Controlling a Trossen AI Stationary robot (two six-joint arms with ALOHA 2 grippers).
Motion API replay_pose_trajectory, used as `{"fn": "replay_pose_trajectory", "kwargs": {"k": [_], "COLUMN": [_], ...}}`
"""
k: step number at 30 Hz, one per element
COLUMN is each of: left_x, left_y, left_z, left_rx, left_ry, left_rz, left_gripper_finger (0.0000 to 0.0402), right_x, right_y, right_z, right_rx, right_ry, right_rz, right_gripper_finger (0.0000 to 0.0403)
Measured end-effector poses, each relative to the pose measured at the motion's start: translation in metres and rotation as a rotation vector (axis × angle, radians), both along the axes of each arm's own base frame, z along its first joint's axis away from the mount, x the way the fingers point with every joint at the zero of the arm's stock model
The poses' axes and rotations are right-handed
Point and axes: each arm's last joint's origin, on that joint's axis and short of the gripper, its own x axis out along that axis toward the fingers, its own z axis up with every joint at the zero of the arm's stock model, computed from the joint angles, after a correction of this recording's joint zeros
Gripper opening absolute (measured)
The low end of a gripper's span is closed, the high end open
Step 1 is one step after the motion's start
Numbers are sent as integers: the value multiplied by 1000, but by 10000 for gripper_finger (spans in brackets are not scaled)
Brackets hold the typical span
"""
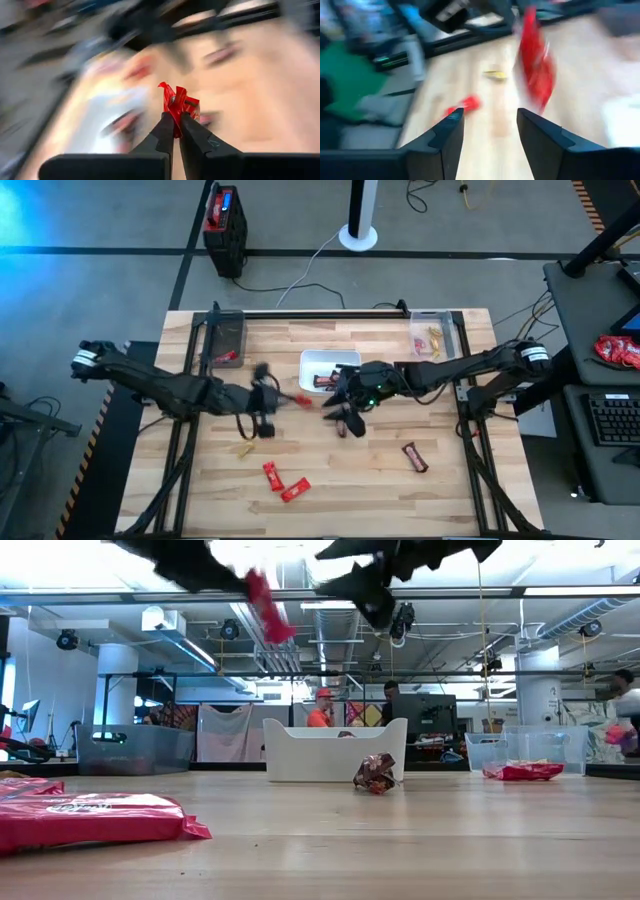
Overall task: Sort candy by brand, put in halloween buckets
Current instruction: Put the red chocolate bar into the black bin
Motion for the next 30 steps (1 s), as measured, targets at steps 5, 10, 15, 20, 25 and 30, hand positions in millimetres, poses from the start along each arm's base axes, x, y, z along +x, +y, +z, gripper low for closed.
{"fn": "replay_pose_trajectory", "kwargs": {"k": [5, 10, 15, 20, 25, 30], "left_x": [-40, -72, -88, -98, -108, -108], "left_y": [28, 64, 101, 135, 160, 175], "left_z": [2, 4, 0, -9, -20, -27], "left_rx": [72, 32, 36, -22, -82, -64], "left_ry": [95, 155, 178, 283, 382, 442], "left_rz": [438, 707, 1002, 1178, 1302, 1371], "left_gripper_finger": [0, 0, 0, 0, 0, 3], "right_x": [-8, -7, -7, -6, -7, -7], "right_y": [-13, -16, -17, -17, -17, -17], "right_z": [-2, -3, -5, -5, -6, -8], "right_rx": [-95, -135, -154, -156, -157, -158], "right_ry": [84, 87, 92, 94, 98, 105], "right_rz": [-232, -309, -341, -348, -347, -347], "right_gripper_finger": [180, 178, 180, 180, 180, 178]}}
